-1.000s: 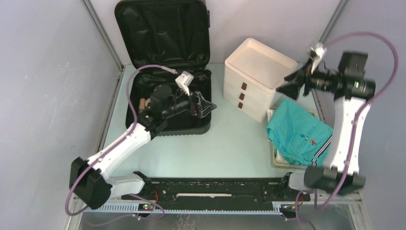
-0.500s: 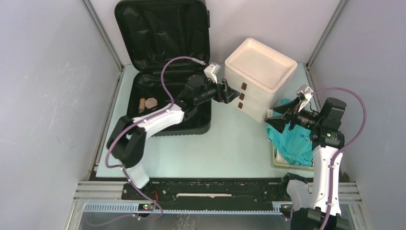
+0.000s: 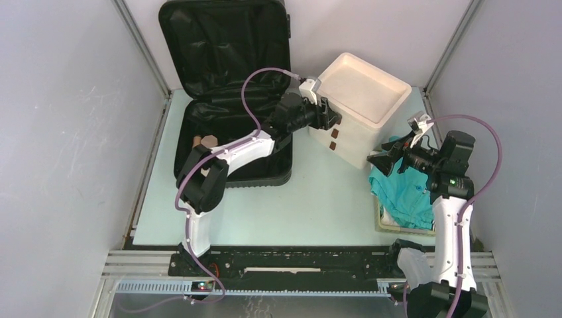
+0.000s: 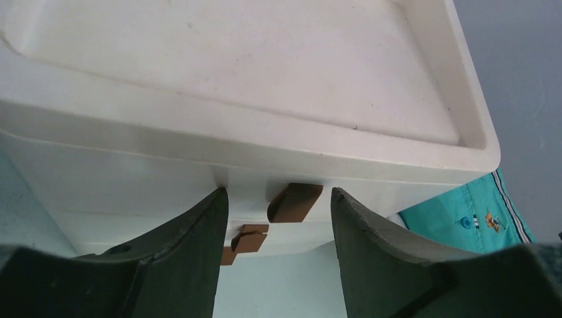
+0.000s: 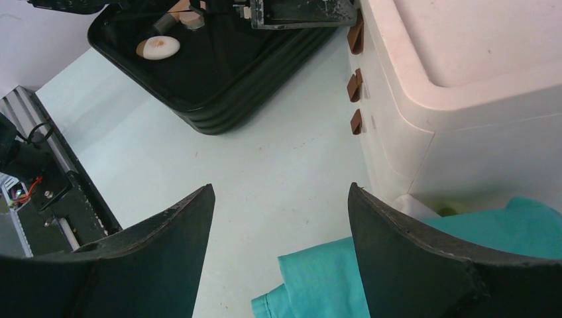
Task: Open, take out, and arrange the luggage
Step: Open the drawer of the storage box.
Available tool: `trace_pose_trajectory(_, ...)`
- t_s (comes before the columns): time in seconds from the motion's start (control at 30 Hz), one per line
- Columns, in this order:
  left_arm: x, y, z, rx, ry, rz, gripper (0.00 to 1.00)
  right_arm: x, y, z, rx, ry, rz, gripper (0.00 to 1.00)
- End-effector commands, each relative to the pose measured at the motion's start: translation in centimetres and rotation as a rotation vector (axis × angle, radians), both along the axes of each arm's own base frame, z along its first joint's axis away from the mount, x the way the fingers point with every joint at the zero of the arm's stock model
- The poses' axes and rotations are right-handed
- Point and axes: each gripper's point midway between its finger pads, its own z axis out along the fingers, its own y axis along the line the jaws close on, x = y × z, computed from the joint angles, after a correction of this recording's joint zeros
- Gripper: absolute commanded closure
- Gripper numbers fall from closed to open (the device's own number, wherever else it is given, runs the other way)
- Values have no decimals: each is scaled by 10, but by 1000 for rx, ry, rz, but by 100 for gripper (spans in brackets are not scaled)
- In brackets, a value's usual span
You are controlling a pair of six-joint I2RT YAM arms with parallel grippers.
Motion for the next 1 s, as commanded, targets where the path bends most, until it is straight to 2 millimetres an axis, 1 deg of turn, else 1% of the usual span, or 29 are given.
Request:
trace_pose_trajectory(0.0, -2, -15, 20, 7, -92, -46, 37, 8, -4, 7, -27, -36, -20, 18)
trace_pose_trajectory(0.1, -9, -20, 16, 23, -113, -72, 38, 10, -7, 2, -29, -22, -26, 18)
trace_pose_trajectory(0.13, -10, -20, 14, 33, -119, -72, 40, 12, -8, 1, -27, -15, -27, 18)
trace_pose_trajectory(0.23, -6, -20, 11, 53, -133, -48, 42, 11, -7, -1, -26, -11, -16, 18)
trace_pose_trajectory(0.33, -5, -22, 12, 52, -138, -52, 52, 11, -8, -2, -25, -9, -11, 18)
trace_pose_trajectory(0.43, -8, -25, 14, 52, -138, -67, 59, 12, -10, -3, -20, -4, -16, 18)
trace_pose_trajectory(0.47, -9, -27, 13, 53, -138, -70, 63, 12, -10, -3, -18, -2, -15, 19)
trace_pose_trajectory(0.5, -10, -28, 13, 52, -136, -73, 71, 12, -10, -3, -18, -3, -14, 19)
trace_pose_trajectory(0.53, -11, -28, 13, 51, -133, -76, 81, 11, -9, -3, -18, -4, -11, 19)
trace_pose_trajectory(0.57, -12, -29, 13, 50, -125, -81, 95, 11, -9, -3, -18, -3, -9, 19)
trace_pose_trajectory(0.6, -12, -29, 12, 55, -116, -86, 99, 10, -9, -3, -18, -4, -5, 18)
trace_pose_trajectory(0.67, -14, -26, 12, 75, -101, -78, 100, 9, -8, -3, -16, -6, 3, 18)
trace_pose_trajectory(0.73, -16, -18, 9, 104, -93, -63, 100, 8, -7, -2, -15, -9, 6, 19)
trace_pose_trajectory(0.9, -36, 1, -2, 155, -95, -74, 100, 7, -7, -1, -17, -15, 7, 19)
trace_pose_trajectory(0.93, -42, 7, -11, 173, -85, -78, 100, 7, -7, -1, -19, -18, 6, 19)
trace_pose_trajectory(0.97, -46, 11, -14, 179, -83, -78, 100, 7, -8, -1, -18, -16, 5, 19)
